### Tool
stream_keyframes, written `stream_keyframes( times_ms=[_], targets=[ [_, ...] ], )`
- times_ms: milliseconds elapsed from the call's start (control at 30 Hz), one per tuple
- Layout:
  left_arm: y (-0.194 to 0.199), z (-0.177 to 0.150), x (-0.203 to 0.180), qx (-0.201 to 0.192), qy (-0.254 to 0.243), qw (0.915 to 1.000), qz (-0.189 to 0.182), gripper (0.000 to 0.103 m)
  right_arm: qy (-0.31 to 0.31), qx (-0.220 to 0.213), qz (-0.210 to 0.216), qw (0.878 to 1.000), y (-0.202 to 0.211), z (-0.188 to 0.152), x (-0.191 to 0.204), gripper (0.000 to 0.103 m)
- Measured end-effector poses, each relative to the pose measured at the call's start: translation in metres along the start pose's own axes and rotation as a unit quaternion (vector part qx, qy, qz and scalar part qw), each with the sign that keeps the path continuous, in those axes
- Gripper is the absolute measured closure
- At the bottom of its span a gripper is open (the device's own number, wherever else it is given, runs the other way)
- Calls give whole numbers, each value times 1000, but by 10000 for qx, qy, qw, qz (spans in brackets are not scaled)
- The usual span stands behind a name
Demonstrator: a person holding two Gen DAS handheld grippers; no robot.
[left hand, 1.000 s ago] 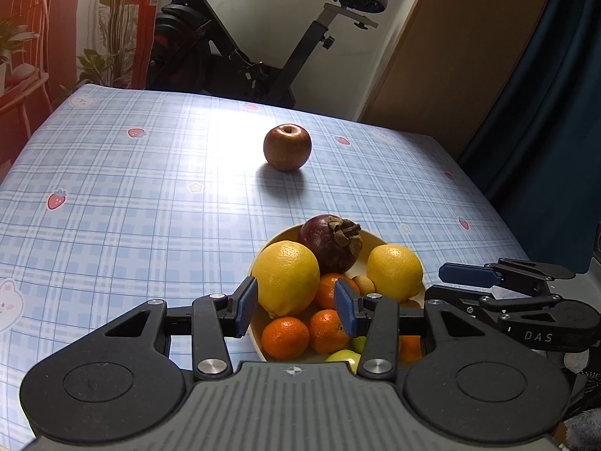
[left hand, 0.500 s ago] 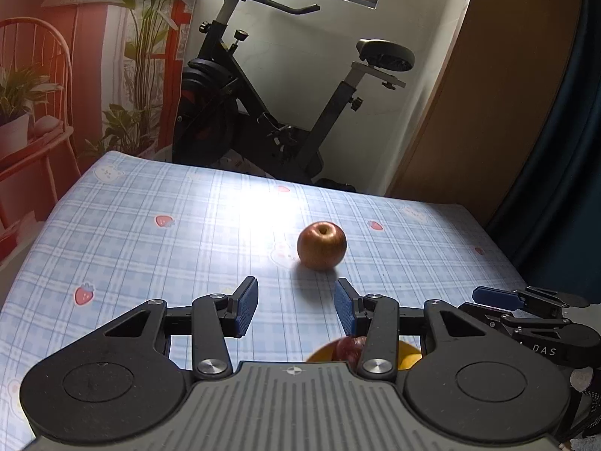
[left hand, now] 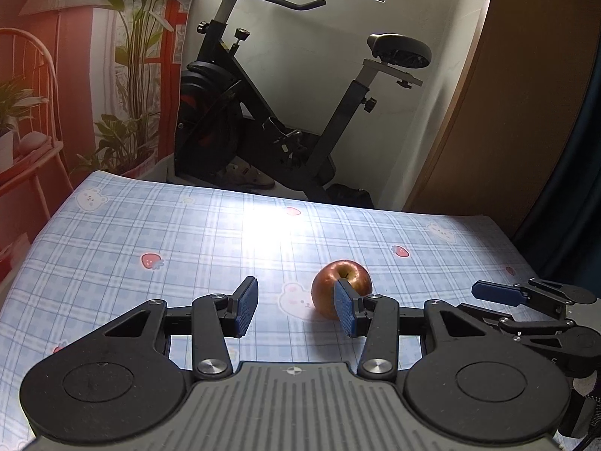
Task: Organize fruits
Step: 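Move the open left gripper toward the red apple on the cloth, then close the left gripper around the red apple, then carry the red apple onto the fruit pile and open the left gripper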
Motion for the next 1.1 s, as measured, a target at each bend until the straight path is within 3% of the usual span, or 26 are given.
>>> stream_keyframes(
  times_ms=[267, 567, 933, 1033, 1100],
  targets=[
    [-48, 13, 5, 162, 83, 9995, -260, 56, 363, 225, 274, 9987, -51, 5, 3, 43],
    [-91, 5, 9, 508, 420, 9941, -861, 56, 740, 645, 619, 9932, -99, -2, 14, 33],
    [-115, -2, 11, 735, 826, 9840, -1398, 56, 808, 769, 841, 9902, -124, -6, 16, 32],
    [-116, -3, 12, 748, 928, 9817, -1483, 66, 807, 789, 869, 9898, -127, -6, 15, 33],
    [-115, -3, 11, 752, 878, 9822, -1481, 66, 820, 806, 871, 9895, -126, -7, 15, 36]
  ],
)
Point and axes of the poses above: each gripper's, at about its wrist camera, not at the fingertips, and y roughly against the way its jaws point, x to its left, z to its top, the point moved 2 cm from there along -y, roughly the way its jaws point, and after that the axes turned 10 degrees about -y, right-handed, at the moved point
